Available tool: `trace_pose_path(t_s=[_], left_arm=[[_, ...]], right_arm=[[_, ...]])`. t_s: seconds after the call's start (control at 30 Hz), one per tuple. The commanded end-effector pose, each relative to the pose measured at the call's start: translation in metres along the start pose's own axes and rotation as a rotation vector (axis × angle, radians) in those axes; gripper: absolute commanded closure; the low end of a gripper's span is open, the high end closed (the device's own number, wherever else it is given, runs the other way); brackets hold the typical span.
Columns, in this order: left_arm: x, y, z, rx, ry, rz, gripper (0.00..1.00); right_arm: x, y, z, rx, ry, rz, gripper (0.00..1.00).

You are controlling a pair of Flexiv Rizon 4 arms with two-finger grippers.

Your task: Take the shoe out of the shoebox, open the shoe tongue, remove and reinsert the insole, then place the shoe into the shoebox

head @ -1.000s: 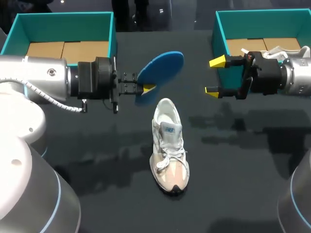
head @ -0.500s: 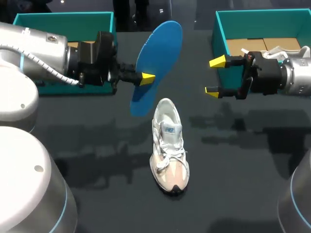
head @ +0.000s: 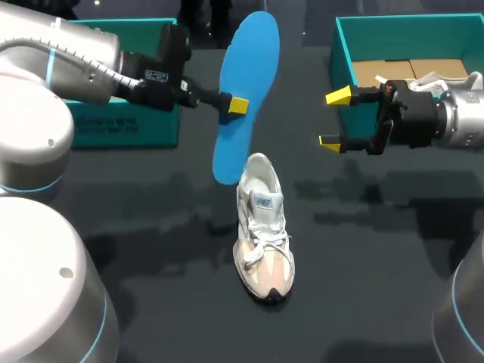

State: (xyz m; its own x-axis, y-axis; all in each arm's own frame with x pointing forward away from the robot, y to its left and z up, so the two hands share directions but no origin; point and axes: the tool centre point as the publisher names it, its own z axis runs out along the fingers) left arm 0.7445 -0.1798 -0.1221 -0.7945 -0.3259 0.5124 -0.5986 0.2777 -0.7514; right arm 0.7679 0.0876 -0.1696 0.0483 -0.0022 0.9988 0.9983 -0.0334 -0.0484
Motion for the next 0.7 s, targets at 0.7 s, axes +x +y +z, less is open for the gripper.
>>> trace_pose_path(t_s=[0.7], left_arm=[[-0.020, -0.008, 0.068, 0.051, 0.079, -0.521, 1.00]], right_arm=[[0.000, -0.001, 0.000, -0.002, -0.003, 0.001, 0.00]])
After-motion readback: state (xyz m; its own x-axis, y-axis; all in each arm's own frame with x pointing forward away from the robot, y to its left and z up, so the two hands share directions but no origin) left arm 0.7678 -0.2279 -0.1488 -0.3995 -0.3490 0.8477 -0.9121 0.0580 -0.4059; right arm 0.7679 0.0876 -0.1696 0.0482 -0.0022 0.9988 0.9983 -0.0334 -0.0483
